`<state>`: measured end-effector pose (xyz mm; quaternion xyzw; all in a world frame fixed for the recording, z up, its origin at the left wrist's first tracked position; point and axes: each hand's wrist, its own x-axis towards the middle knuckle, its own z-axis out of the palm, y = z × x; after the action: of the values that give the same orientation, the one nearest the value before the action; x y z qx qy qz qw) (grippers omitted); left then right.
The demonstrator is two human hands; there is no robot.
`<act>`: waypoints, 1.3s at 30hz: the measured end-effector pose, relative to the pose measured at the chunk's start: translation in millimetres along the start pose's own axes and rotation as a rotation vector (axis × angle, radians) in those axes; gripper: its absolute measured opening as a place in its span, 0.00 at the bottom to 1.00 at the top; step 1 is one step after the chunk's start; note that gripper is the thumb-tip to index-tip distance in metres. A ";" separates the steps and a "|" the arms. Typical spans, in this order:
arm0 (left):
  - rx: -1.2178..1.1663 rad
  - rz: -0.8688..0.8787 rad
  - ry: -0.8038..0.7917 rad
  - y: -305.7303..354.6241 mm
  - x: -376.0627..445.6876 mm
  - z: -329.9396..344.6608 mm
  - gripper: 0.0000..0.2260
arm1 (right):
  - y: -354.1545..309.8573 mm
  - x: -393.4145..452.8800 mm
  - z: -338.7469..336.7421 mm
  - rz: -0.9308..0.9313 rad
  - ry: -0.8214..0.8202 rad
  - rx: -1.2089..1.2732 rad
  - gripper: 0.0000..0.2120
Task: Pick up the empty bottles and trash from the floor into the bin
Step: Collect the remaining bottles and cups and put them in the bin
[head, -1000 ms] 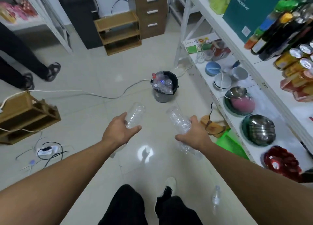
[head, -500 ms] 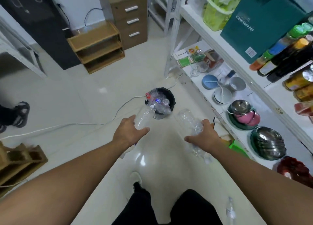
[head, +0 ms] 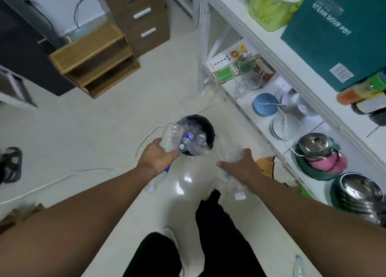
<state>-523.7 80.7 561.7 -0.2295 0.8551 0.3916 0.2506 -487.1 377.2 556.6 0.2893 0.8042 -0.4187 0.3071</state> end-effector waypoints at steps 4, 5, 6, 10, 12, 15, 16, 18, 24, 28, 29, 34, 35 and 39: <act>-0.007 -0.027 -0.065 11.1 70.7 25.3 0.39 | -16.7 80.9 6.3 0.008 -0.052 0.008 0.52; -0.005 -0.031 -0.079 8.6 89.8 33.4 0.35 | -19.7 101.1 11.5 0.004 -0.067 -0.004 0.51; 0.003 -0.026 -0.084 4.7 109.5 42.5 0.31 | -22.3 122.1 18.7 0.001 -0.076 -0.014 0.51; 0.060 0.052 -0.102 -30.4 196.6 90.1 0.24 | -19.4 216.6 58.6 0.014 -0.068 -0.011 0.48; 0.110 0.117 -0.144 -60.1 246.4 121.5 0.24 | -11.3 271.9 85.0 0.045 -0.063 -0.019 0.45; 0.138 0.157 -0.121 -85.0 289.0 148.1 0.24 | -11.2 320.9 111.1 -0.015 -0.060 -0.150 0.42; 0.150 0.168 -0.117 -96.2 306.5 162.2 0.24 | -6.3 342.8 125.0 -0.030 -0.055 -0.198 0.41; 0.168 0.205 -0.118 -115.3 336.4 185.7 0.25 | 2.1 380.8 154.7 -0.045 -0.070 -0.222 0.41; 0.301 0.202 -0.121 -142.4 385.1 235.4 0.41 | 27.6 441.3 208.6 0.027 -0.051 -0.503 0.37; 0.448 0.200 -0.081 -136.6 393.5 246.3 0.37 | 25.4 443.9 223.6 -0.001 0.045 -0.626 0.34; 0.472 0.187 -0.070 -132.2 392.8 247.2 0.37 | 21.9 440.8 226.1 -0.010 0.060 -0.646 0.37; 0.476 0.240 -0.001 -110.8 373.3 237.2 0.34 | 8.6 413.3 222.1 0.006 0.084 -0.691 0.50; 0.447 0.245 0.013 -107.9 368.7 231.6 0.32 | 8.2 408.0 218.4 0.004 0.071 -0.690 0.49; 0.434 0.265 0.035 -101.8 351.8 209.3 0.26 | 13.4 388.0 200.3 0.020 0.032 -0.598 0.52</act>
<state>-682.3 116.1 172.4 -0.0632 0.9459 0.2244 0.2257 -676.8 294.0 172.0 0.2003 0.8937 -0.1555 0.3702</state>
